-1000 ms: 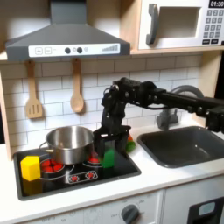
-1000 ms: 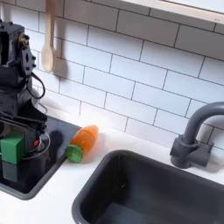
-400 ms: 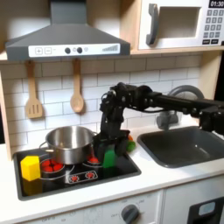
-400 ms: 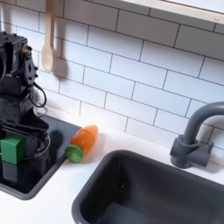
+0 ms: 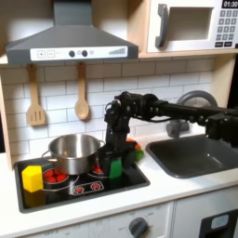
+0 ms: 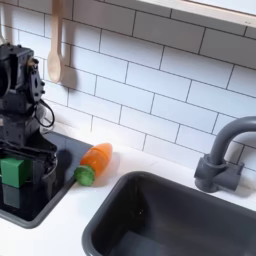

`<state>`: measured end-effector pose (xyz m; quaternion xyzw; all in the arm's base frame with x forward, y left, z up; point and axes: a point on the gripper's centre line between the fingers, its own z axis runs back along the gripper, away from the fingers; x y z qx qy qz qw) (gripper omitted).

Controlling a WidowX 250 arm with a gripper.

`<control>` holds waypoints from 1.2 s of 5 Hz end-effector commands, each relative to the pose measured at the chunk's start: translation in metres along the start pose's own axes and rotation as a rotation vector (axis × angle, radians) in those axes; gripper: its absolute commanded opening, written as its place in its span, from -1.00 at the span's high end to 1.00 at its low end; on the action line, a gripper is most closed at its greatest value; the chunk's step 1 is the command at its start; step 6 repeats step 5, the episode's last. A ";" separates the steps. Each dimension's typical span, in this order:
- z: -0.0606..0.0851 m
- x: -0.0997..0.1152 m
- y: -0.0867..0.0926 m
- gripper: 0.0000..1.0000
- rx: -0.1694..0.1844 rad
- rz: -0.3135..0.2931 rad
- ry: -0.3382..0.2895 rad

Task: Reach green block

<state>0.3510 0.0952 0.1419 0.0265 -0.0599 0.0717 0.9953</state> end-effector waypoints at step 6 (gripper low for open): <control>-0.005 0.002 -0.004 -1.00 -0.026 0.000 0.025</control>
